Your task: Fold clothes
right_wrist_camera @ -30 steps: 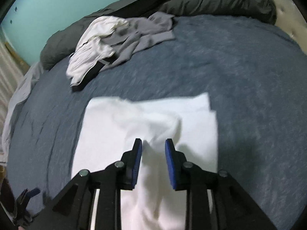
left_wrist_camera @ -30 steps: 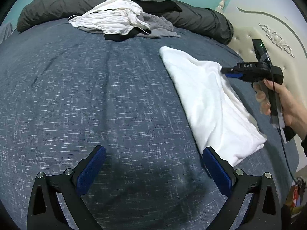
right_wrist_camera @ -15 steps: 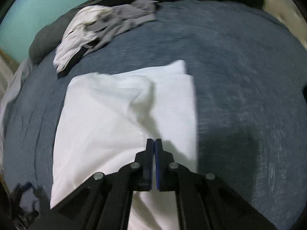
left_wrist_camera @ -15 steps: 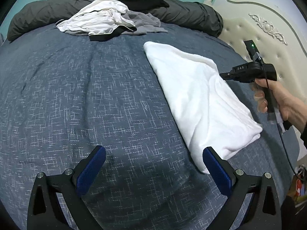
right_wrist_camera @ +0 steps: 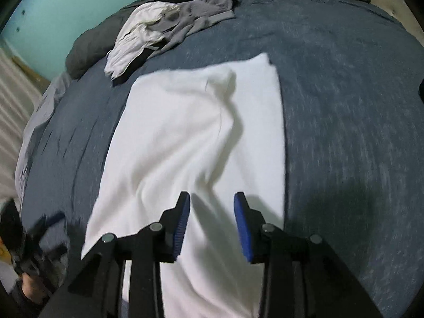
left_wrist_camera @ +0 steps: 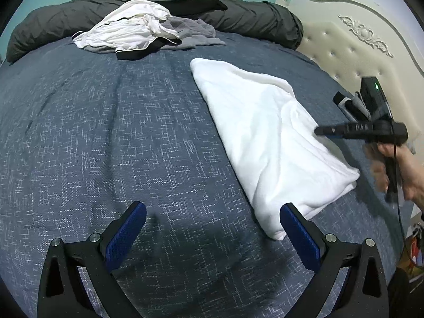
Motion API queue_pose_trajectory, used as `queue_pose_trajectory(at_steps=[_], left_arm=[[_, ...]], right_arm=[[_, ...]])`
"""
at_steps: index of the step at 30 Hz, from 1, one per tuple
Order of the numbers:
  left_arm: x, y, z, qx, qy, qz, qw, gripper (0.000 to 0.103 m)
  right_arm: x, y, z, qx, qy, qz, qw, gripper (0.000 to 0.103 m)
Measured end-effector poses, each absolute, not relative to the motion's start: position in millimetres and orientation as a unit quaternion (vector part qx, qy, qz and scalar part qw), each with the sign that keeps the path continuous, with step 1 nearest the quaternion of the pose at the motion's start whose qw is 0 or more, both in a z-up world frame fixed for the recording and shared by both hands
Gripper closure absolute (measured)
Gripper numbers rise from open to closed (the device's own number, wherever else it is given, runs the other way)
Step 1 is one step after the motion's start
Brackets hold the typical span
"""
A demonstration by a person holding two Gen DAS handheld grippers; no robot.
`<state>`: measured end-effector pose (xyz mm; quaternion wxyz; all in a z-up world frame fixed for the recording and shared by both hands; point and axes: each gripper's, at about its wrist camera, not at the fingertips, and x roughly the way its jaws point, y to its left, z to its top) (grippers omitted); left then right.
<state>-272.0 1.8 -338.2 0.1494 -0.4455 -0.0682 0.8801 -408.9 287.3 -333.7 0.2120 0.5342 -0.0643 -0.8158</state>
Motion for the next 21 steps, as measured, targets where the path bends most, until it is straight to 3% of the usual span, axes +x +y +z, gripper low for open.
queue_pose_trajectory(at_steps=[1, 2, 6, 13, 21], left_arm=[[-271.9, 2.0, -338.3, -0.446, -0.068, 0.880, 0.149, 0.000], [-271.7, 2.2, -338.4, -0.446, -0.067, 0.880, 0.149, 0.000], [-272.0, 3.2, -338.0, -0.446, -0.066, 0.880, 0.150, 0.000], [-272.4, 4.9, -338.9, -0.448, -0.064, 0.879, 0.152, 0.000], [-270.9, 5.1, -338.4, -0.447, -0.066, 0.879, 0.153, 0.000]], right_arm=[[-404.0, 288.3, -336.3, 0.535, -0.064, -0.815, 0.211, 0.079], [-401.1, 290.9, -337.9, 0.536, -0.067, -0.816, 0.207, 0.095], [-395.5, 308.9, -334.6, 0.522, -0.110, -0.823, 0.196, 0.100], [-393.7, 334.7, -341.2, 0.532, -0.160, -0.812, 0.182, 0.099], [-366.4, 341.4, -325.2, 0.513, -0.174, -0.818, 0.193, 0.079]])
